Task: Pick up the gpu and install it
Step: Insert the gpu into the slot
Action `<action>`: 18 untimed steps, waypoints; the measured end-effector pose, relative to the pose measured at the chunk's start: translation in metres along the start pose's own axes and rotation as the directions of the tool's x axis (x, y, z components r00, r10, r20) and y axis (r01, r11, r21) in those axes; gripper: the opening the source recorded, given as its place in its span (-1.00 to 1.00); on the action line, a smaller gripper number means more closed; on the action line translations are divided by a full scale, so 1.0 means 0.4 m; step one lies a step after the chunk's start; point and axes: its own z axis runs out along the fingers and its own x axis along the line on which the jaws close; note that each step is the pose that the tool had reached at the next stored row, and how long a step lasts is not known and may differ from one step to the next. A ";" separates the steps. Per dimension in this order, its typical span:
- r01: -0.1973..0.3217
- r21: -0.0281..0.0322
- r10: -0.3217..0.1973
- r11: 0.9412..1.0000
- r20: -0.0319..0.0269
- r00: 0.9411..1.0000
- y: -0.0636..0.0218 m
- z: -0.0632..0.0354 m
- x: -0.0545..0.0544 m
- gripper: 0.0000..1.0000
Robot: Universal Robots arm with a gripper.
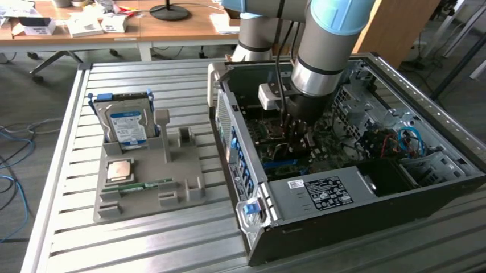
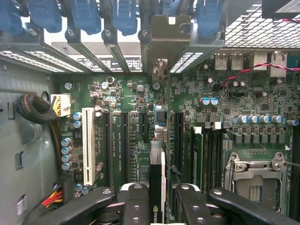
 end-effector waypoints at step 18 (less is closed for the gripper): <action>0.000 0.000 0.000 1.000 0.000 1.000 0.000 0.004 -0.001 -0.47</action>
